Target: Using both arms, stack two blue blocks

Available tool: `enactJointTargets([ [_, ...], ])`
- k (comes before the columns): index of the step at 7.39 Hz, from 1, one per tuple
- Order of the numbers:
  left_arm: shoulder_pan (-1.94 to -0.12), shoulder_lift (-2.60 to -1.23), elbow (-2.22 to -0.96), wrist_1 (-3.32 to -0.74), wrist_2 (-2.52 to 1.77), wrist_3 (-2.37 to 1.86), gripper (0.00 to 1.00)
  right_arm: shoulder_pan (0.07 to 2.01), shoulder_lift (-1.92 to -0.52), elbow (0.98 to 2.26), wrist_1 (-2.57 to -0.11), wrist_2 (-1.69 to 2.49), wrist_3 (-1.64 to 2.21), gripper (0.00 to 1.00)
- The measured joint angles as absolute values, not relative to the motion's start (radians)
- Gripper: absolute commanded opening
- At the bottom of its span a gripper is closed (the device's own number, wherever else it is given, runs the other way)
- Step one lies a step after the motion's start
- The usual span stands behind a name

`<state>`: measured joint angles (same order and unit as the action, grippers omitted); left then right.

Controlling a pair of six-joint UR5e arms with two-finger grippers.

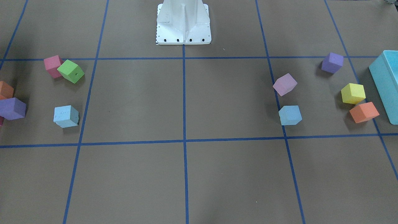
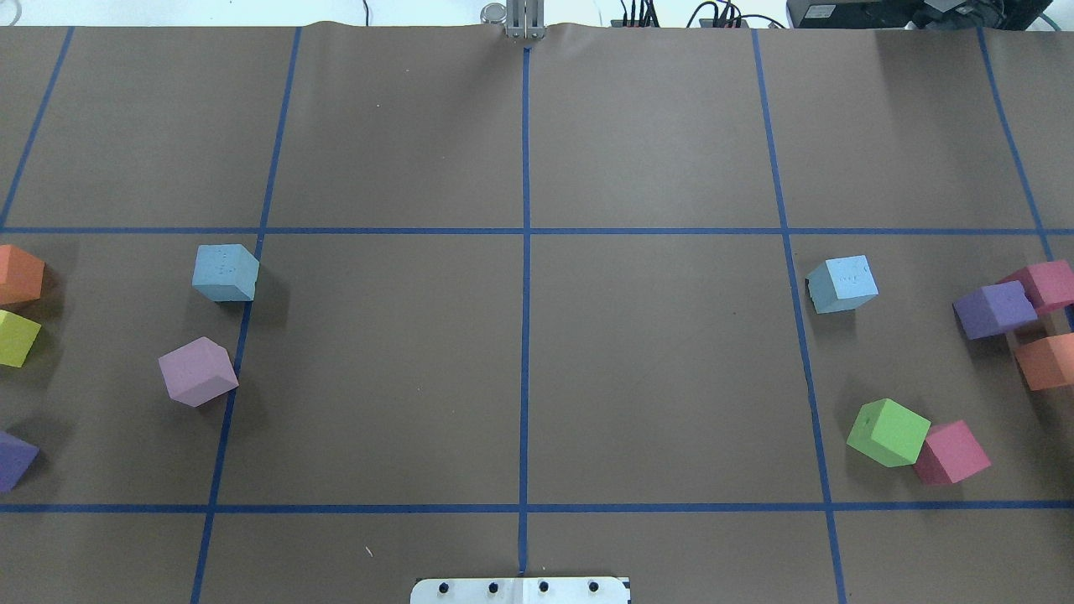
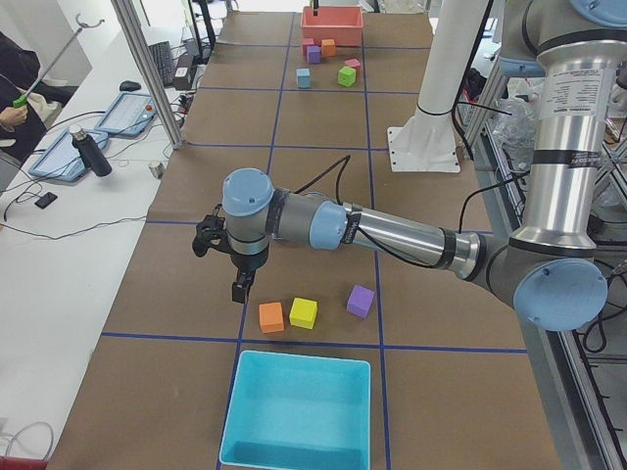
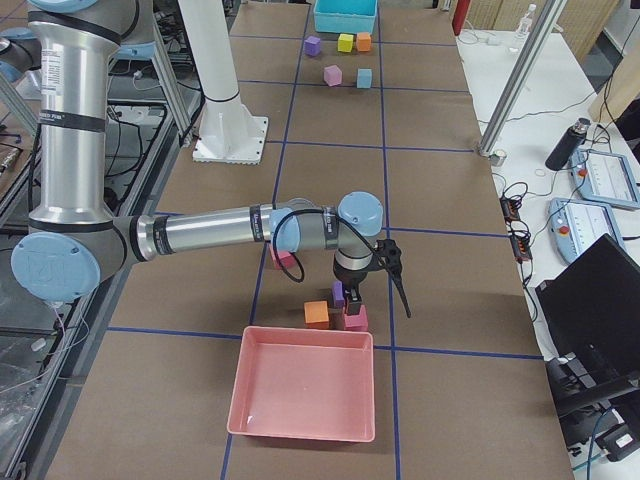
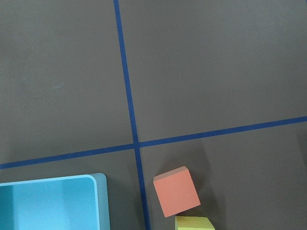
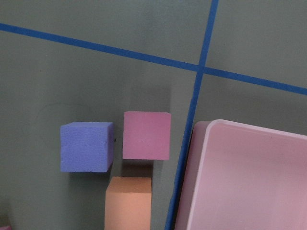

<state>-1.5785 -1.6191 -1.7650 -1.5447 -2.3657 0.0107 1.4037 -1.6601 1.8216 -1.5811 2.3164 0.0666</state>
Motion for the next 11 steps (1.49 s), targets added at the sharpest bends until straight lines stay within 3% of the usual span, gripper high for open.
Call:
enactJointTargets([
  [3,-1.578,-1.617,-1.758,-1.545,-2.365,0.011,0.98,1.145,-1.62,1.813,-1.28,2.246,0.519,1.0],
  [6,-1.578,-1.617,-1.752,-1.546,-2.365,0.011,0.98,0.943,-1.512,1.802,-1.225,2.107,0.755,1.0],
  [11,-1.578,-1.614,-1.743,-1.547,-2.367,0.012,0.98,0.864,-1.436,1.744,-1.223,2.04,0.773,1.0],
])
